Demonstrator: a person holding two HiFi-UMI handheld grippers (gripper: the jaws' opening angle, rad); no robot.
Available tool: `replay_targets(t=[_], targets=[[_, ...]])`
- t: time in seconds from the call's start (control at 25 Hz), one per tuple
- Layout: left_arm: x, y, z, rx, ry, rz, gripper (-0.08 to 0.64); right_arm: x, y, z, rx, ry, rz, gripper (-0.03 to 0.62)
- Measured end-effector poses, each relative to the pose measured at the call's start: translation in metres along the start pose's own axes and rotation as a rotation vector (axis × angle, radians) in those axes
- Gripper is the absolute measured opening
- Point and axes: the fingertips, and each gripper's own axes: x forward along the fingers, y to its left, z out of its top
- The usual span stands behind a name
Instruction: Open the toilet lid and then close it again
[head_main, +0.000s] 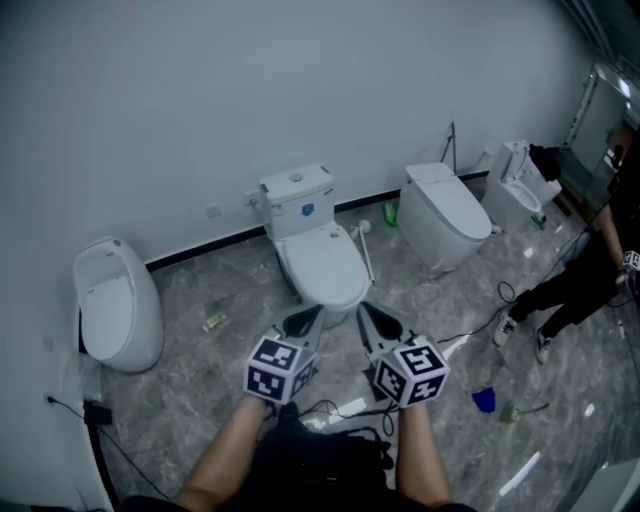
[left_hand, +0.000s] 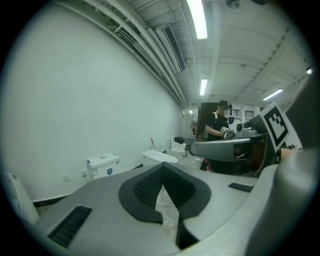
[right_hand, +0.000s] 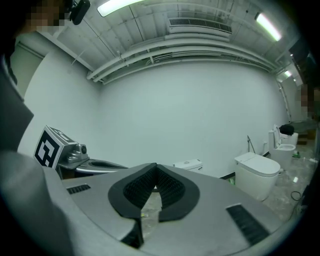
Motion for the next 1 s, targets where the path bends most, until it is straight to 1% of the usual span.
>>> replay_targets(t=[0.16, 0.28, 0.52, 0.72, 0.88, 1.0], targets=[[0.031, 0.026, -0.004, 0.017, 0.028, -0.048, 0.006, 0.031, -0.019, -0.003, 0.015, 0.023, -0.069, 0.011], [0.051, 0.042, -0.007, 0.009, 0.058, -0.096, 0.006, 0.054, -0.033, -0.003, 0.03, 0.039, -0.125, 0.011], [0.085, 0.068, -0.012, 0.024, 0.078, -0.164, 0.006, 0.086, -0.055, -0.01, 0.055, 0.064, -0.211, 0.011], [0.113, 0.083, -0.023, 0.033, 0.115, -0.198, 0.006, 0.1, -0.081, -0.022, 0.088, 0.086, -0.28, 0.011], [0.135, 0.087, -0.035, 0.03, 0.141, -0.199, 0.006, 0.105, -0.108, -0.035, 0.094, 0.107, -0.34, 0.011], [0.156, 0.085, -0.042, 0.027, 0.154, -0.197, 0.006, 0.109, -0.129, -0.048, 0.1, 0.132, -0.344, 0.011]])
